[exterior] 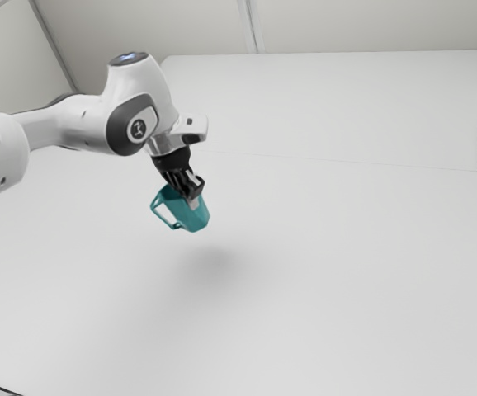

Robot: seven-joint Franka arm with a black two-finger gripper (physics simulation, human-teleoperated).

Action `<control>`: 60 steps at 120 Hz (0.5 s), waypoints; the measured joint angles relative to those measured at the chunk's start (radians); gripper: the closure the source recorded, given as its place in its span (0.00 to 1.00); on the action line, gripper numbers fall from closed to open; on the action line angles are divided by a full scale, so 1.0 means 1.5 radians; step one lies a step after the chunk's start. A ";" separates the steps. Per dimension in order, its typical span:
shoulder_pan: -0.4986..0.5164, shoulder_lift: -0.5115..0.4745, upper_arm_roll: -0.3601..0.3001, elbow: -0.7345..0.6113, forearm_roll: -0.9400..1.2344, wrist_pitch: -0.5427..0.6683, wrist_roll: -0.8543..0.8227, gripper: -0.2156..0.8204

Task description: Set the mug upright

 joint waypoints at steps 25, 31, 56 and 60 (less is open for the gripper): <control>-0.010 0.025 -0.001 -0.017 0.018 0.005 -0.038 0.95; -0.020 0.033 0.000 -0.017 0.019 0.006 -0.045 0.95; -0.027 0.066 0.000 -0.018 0.025 0.018 -0.070 0.95; -0.026 0.070 0.000 -0.018 0.027 0.020 -0.073 0.95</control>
